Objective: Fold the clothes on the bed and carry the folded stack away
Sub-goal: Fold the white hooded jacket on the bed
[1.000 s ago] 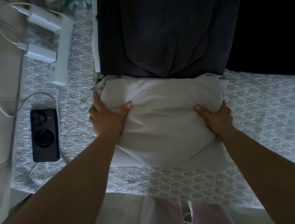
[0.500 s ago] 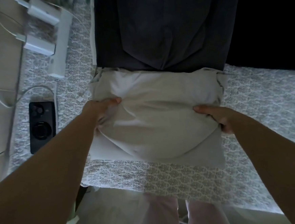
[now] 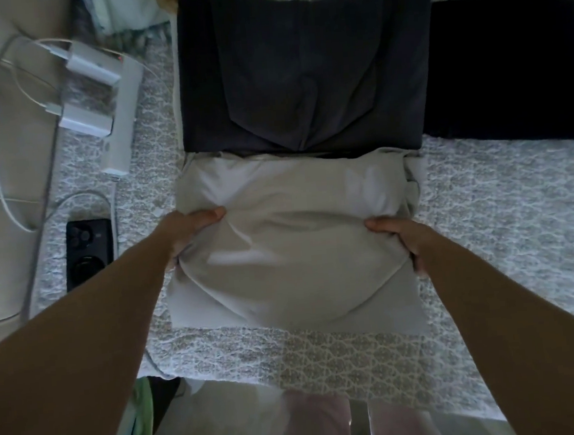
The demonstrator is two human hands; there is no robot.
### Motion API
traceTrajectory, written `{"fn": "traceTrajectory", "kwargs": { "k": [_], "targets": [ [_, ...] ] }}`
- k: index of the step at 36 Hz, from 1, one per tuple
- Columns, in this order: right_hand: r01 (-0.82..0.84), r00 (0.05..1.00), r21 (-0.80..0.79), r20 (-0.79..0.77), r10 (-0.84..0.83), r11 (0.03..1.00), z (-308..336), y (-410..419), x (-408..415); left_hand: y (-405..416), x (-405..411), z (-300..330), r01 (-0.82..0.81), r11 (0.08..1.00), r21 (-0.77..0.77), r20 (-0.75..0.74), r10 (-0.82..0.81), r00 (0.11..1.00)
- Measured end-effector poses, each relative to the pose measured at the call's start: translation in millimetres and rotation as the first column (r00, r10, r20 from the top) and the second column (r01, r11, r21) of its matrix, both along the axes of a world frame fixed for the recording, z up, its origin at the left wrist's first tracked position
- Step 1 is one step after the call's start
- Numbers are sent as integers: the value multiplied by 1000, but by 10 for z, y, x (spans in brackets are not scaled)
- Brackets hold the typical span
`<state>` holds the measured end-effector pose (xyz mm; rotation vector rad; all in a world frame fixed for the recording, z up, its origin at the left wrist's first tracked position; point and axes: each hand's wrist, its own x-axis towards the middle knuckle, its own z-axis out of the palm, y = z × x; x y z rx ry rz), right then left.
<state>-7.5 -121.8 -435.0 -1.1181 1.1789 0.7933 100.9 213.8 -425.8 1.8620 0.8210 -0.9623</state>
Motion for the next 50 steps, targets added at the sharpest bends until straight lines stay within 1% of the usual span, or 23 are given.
{"fn": "traceTrajectory", "kwargs": {
  "k": [3, 7, 11, 16, 18, 23, 26, 31, 35, 39, 44, 46, 50],
  "targets": [
    [35, 999, 10, 32, -36, 999, 38, 47, -100, 24, -106, 99, -23, 1000, -21, -1, 23, 1000],
    [113, 991, 10, 70, -113, 994, 99, 114, -273, 6, -245, 197, -23, 1000, 6, 12, 23, 1000],
    [138, 987, 10, 83, -138, 990, 207, 124, -419, -24, -349, 310, -2, 999, 38, 28, 1, 1000],
    [155, 984, -38, 90, -151, 987, 452, 28, -529, -148, -434, 565, 4, 998, 56, 27, -6, 1000],
    [155, 984, -63, 102, -148, 986, 574, -55, -556, -257, -433, 718, 30, 998, 59, 50, -33, 998],
    [163, 978, -131, 155, -143, 978, 905, -330, -578, -644, -435, 1108, 172, 973, 155, 119, -192, 974],
    [188, 969, -174, 194, -154, 967, 1140, -550, -644, -926, -429, 1310, 224, 961, 162, 162, -249, 955],
    [224, 956, -218, 241, -170, 950, 1513, -1017, -894, -1444, -490, 1594, 236, 961, 144, 202, -262, 944],
    [321, 933, -203, 232, -273, 925, 1791, -1456, -1233, -1990, -663, 1842, 301, 939, 163, 245, -334, 910],
    [395, 901, -184, 271, -340, 900, 2017, -1966, -1705, -2563, -878, 2013, 392, 908, 148, 284, -419, 863],
    [476, 856, -142, 304, -419, 868, 2271, -2719, -2426, -3411, -1327, 2217, 483, 855, 187, 290, -518, 805],
    [489, 848, -140, 310, -431, 861, 2365, -3057, -2711, -3777, -1576, 2291, 491, 848, 202, 299, -530, 793],
    [526, 832, -173, 310, -460, 833, 2566, -3696, -3263, -4504, -2087, 2393, 505, 846, 171, 308, -533, 788]
  ]
}}
